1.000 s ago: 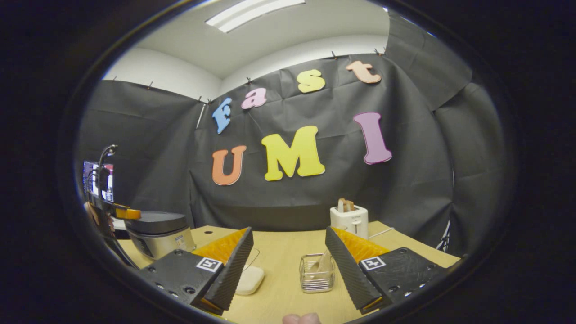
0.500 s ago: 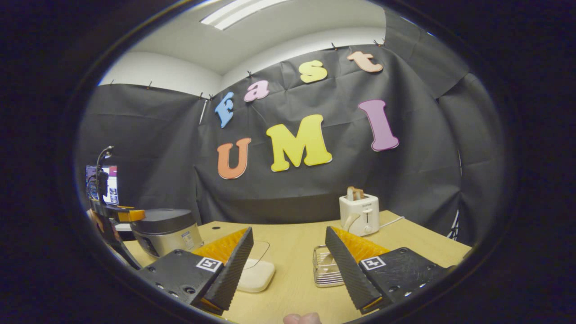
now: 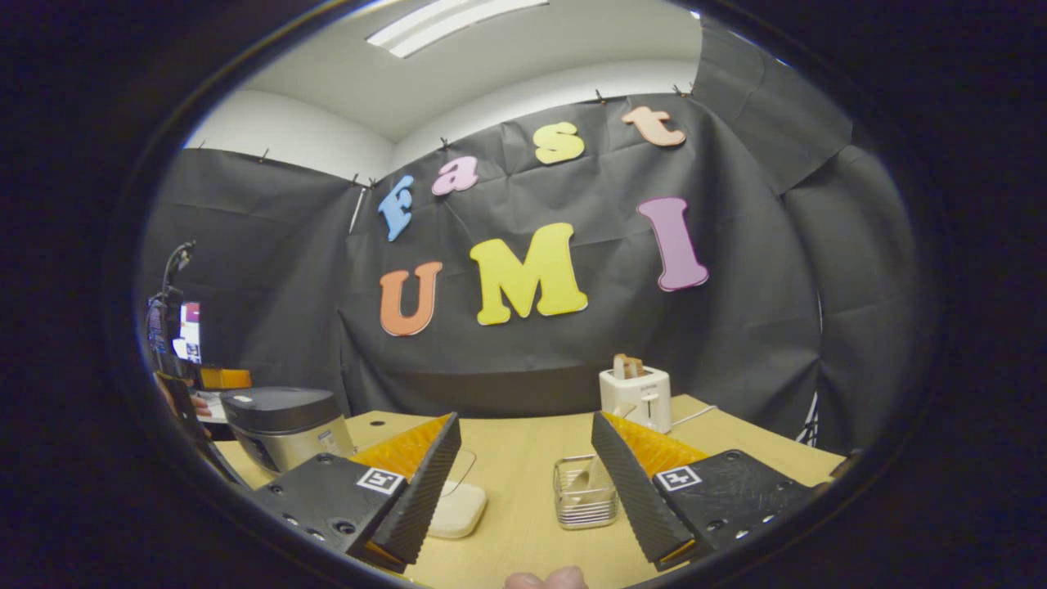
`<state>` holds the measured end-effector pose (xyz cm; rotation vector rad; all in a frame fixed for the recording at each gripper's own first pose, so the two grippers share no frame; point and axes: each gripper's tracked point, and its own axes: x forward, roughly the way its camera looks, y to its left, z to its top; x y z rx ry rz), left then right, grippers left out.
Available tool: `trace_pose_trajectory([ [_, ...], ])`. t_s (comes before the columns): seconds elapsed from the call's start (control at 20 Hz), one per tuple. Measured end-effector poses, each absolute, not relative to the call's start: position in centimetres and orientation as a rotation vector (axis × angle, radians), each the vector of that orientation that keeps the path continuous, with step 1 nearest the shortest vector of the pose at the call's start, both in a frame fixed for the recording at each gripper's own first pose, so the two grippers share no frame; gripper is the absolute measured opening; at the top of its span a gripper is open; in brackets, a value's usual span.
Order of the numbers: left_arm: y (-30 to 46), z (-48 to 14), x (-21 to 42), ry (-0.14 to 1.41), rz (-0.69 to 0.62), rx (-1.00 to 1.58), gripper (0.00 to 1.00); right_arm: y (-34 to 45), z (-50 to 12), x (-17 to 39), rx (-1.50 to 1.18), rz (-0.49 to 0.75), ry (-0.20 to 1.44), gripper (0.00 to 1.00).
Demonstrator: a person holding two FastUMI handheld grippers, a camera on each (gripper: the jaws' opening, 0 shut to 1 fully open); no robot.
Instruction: Close the left gripper, press the button to open the rice cooker; take a wooden spoon from the chopstick holder with the right hand, scoop a spoonful of rice and pour it into the rice cooker, then put the wooden spoon back into the chopstick holder.
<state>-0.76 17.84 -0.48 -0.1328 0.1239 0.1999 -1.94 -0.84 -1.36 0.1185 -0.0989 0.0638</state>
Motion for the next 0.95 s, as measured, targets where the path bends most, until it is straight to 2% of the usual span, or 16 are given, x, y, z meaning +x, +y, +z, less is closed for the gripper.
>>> trace_pose_trajectory([
  [0.05,17.0,0.9,-1.0,0.085,0.202,-0.106,0.9,-0.9,-0.7,-1.9,0.113,0.057,-0.109,0.95],
  [0.1,15.7,2.2,-1.1,0.055,0.194,-0.085,0.98,-0.7,0.1,-2.1,0.103,0.055,-0.123,0.95],
  [0.4,7.7,5.5,-1.8,-0.048,0.079,-0.068,0.98,0.2,3.0,-2.9,0.105,0.043,-0.169,0.95],
  [0.45,7.0,4.7,-1.8,-0.043,0.06,-0.066,0.98,0.4,2.8,-2.9,0.102,0.044,-0.163,0.95],
  [0.5,6.3,4.0,-1.7,-0.034,0.04,-0.05,0.98,0.5,2.6,-3.1,0.095,0.041,-0.161,0.91],
  [0.55,5.7,3.5,-1.9,-0.027,0.026,-0.025,0.98,0.6,2.5,-3.2,0.084,0.033,-0.162,0.95],
  [0.6,5.7,3.3,-2.2,-0.031,0.029,0.0,0.98,0.7,2.5,-3.3,0.071,0.022,-0.166,0.91],
  [0.65,6.0,3.3,-2.5,-0.048,0.043,0.022,0.98,1.0,2.5,-3.5,0.06,0.011,-0.171,0.95],
  [0.75,6.0,2.9,-2.9,-0.065,0.055,0.032,0.98,2.0,2.3,-3.7,0.028,-0.001,-0.173,0.95],
  [0.9,5.0,2.4,-2.9,-0.052,0.002,0.038,0.98,3.3,1.4,-4.0,-0.005,-0.002,-0.17,0.95],
  [0.95,5.3,2.6,-2.8,-0.059,0.004,0.035,0.91,3.6,1.5,-4.2,0.003,-0.001,-0.176,0.95],
])
